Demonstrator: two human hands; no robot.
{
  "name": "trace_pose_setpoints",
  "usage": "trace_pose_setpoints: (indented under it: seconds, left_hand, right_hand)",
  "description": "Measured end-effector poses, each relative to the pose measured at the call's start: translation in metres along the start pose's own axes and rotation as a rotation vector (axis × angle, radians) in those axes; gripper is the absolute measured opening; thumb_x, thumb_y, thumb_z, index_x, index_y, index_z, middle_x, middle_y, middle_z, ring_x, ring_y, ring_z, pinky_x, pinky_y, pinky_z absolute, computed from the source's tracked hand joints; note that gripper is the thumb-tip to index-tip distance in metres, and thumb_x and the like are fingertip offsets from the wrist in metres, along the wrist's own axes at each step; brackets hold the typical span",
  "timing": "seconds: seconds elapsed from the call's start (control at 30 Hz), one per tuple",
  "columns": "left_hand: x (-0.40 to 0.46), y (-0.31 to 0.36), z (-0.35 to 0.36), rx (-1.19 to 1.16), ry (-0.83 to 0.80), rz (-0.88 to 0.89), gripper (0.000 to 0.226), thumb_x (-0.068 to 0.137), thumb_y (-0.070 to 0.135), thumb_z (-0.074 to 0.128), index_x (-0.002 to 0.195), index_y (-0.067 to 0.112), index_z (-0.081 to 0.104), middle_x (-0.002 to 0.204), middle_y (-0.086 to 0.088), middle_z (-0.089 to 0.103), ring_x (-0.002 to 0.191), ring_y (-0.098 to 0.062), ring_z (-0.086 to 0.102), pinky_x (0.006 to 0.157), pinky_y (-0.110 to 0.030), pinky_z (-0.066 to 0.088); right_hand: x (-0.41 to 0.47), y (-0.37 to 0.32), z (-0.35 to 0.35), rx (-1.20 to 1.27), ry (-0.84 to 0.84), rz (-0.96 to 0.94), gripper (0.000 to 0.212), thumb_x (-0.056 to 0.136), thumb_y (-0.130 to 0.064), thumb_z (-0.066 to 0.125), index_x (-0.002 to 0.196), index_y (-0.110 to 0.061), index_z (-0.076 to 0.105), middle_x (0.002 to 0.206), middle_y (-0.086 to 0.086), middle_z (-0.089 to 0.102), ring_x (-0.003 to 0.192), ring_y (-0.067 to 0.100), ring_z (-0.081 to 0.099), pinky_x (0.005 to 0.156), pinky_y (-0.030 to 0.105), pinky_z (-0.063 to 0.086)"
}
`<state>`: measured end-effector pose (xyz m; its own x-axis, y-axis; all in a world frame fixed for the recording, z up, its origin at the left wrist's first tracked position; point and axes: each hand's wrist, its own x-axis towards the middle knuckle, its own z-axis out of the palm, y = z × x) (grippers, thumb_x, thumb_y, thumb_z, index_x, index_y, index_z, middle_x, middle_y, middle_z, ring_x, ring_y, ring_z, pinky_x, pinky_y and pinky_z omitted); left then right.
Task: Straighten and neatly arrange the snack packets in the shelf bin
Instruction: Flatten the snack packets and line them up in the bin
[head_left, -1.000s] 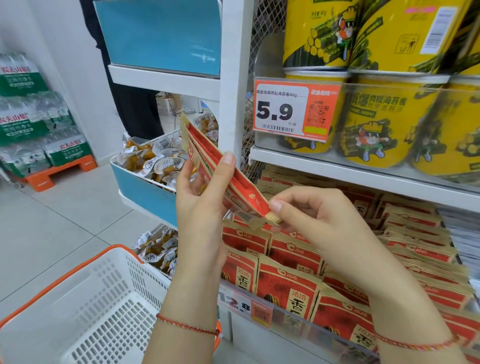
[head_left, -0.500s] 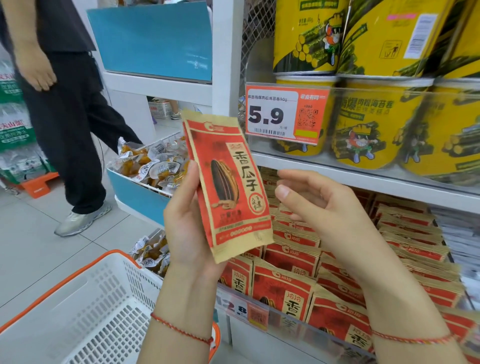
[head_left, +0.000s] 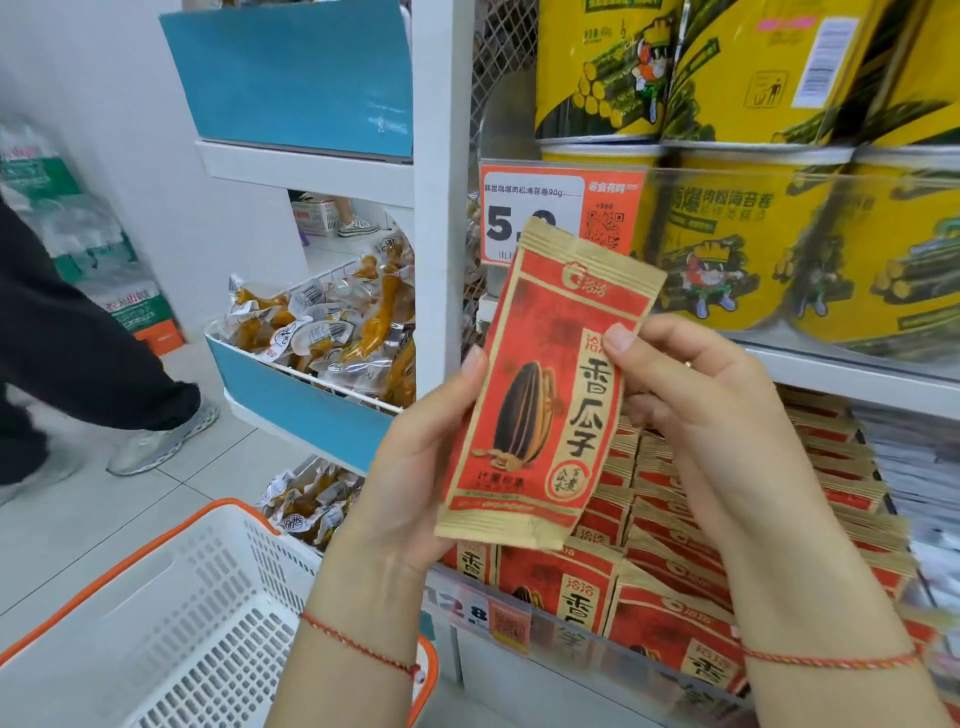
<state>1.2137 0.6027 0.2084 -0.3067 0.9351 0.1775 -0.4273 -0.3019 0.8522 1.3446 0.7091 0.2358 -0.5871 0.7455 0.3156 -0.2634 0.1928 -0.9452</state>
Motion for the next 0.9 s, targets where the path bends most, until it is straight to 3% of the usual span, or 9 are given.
trace_pose_setpoints:
  seconds: [0.1,0.23,0.4,0.5,0.57,0.63,0.7,0.83,0.9]
  left_hand:
    - [-0.001,0.002,0.007,0.191,-0.053,0.042,0.052,0.063,0.047,0.085,0.108,0.023,0.076,0.111,-0.008,0.073,0.102,-0.025,0.070,0.084,-0.035,0.057]
    - [0.003,-0.004,0.017,0.498,0.124,0.271,0.022,0.077,0.020,0.075,0.099,0.026,0.074,0.102,0.000,0.076,0.097,-0.017,0.071,0.084,-0.027,0.055]
    - [0.010,-0.014,0.038,0.585,0.102,0.369,0.025,0.081,0.008,0.072,0.102,0.023,0.070,0.095,0.007,0.074,0.093,-0.010,0.069,0.081,-0.022,0.053]
    - [0.016,-0.023,0.046,0.595,0.111,0.378,0.028,0.084,0.016,0.072,0.111,0.022,0.069,0.102,0.009,0.073,0.099,-0.007,0.067,0.085,-0.020,0.051]
    - [0.023,-0.032,0.045,0.643,0.140,0.308,0.049,0.084,0.037,0.070,0.131,0.026,0.060,0.124,0.012,0.066,0.117,-0.003,0.059,0.100,-0.024,0.046]
    - [0.026,-0.036,0.041,0.789,0.156,0.162,0.065,0.082,0.054,0.060,0.142,0.035,0.047,0.140,0.013,0.054,0.130,-0.003,0.048,0.108,-0.027,0.038]
    - [0.026,-0.040,0.038,1.009,0.117,0.054,0.059,0.089,0.055,0.055,0.144,0.036,0.043,0.145,0.012,0.048,0.135,-0.007,0.042,0.110,-0.030,0.035]
    - [0.023,-0.046,0.039,1.398,-0.067,-0.073,0.058,0.096,0.055,0.047,0.147,0.030,0.040,0.151,0.009,0.043,0.139,-0.010,0.036,0.115,-0.036,0.032]
    - [0.023,-0.047,0.039,1.490,-0.090,-0.105,0.061,0.095,0.058,0.045,0.148,0.030,0.038,0.151,0.007,0.042,0.139,-0.013,0.037,0.115,-0.041,0.033]
  right_hand:
    - [-0.003,-0.008,-0.005,0.020,0.107,-0.144,0.007,0.082,-0.026,0.067,0.082,-0.020,0.071,0.084,0.002,0.072,0.078,0.019,0.065,0.072,0.034,0.054]
    - [-0.017,-0.028,-0.022,-0.103,0.131,-0.316,0.001,0.083,-0.025,0.069,0.082,-0.024,0.069,0.083,-0.007,0.072,0.076,0.008,0.066,0.066,0.022,0.052]
    - [-0.029,-0.054,-0.052,-0.463,-0.062,-0.204,0.021,0.064,-0.039,0.072,0.082,-0.029,0.073,0.081,-0.012,0.073,0.069,0.001,0.065,0.058,0.013,0.047]
    - [-0.031,-0.062,-0.062,-0.656,-0.044,-0.272,0.011,0.068,-0.040,0.069,0.078,-0.038,0.072,0.083,-0.024,0.072,0.076,0.000,0.068,0.062,0.019,0.051]
    - [-0.035,-0.062,-0.070,-0.755,-0.003,-0.362,0.014,0.073,-0.039,0.066,0.084,-0.047,0.069,0.085,-0.034,0.068,0.077,0.002,0.068,0.067,0.023,0.052]
    - [-0.041,-0.055,-0.085,-0.818,0.035,-0.434,0.020,0.077,-0.038,0.068,0.097,-0.044,0.068,0.097,-0.041,0.062,0.086,-0.004,0.068,0.076,0.024,0.052]
    - [-0.048,-0.044,-0.103,-0.846,0.075,-0.489,0.024,0.082,-0.040,0.071,0.106,-0.039,0.066,0.107,-0.043,0.055,0.098,-0.012,0.062,0.085,0.015,0.050]
    - [-0.056,-0.009,-0.133,-1.026,0.128,-0.548,0.037,0.081,-0.016,0.066,0.117,-0.020,0.064,0.117,-0.009,0.065,0.110,-0.003,0.058,0.093,0.008,0.043]
    - [-0.053,0.008,-0.141,-1.092,0.096,-0.545,0.048,0.078,0.000,0.068,0.121,-0.017,0.061,0.120,-0.006,0.062,0.113,0.001,0.055,0.096,0.007,0.040]
